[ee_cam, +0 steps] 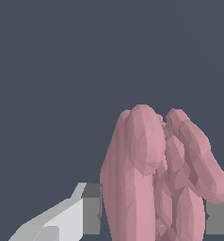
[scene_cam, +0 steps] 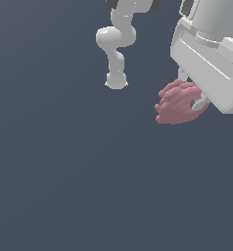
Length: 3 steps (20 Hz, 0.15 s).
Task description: Pick up the object and move it to a goal position.
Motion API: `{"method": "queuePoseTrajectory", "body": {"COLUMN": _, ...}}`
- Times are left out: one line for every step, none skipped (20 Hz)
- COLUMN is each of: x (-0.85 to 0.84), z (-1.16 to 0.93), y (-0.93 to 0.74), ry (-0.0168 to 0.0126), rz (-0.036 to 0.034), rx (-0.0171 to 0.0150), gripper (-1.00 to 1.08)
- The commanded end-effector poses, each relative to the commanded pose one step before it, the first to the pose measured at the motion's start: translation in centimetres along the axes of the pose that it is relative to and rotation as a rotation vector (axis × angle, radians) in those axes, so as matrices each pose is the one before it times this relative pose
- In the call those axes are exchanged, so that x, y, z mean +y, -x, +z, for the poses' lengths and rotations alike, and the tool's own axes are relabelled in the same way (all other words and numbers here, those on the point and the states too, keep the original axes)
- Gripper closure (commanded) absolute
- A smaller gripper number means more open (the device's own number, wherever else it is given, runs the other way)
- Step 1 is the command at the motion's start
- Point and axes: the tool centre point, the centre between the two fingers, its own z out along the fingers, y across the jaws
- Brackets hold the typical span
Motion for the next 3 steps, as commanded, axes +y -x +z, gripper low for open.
{"method": "queuePoseTrajectory", "body": {"x": -0.065, "z": -0.150, "y": 0.035, "ry": -0.00063, "rz": 0.00000, "rx": -0.00005, "gripper": 1.08}}
{"method": "queuePoseTrajectory", "body": {"x": -0.009, "z": -0.015, "y": 0.005, "ry": 0.00000, "rz": 0.00000, "rx": 0.00000, "gripper": 1.08}}
{"method": "queuePoseTrajectory", "body": {"x": -0.003, "z": -0.005, "y": 0.002, "ry": 0.00000, "rz": 0.00000, "rx": 0.00000, "gripper": 1.08}}
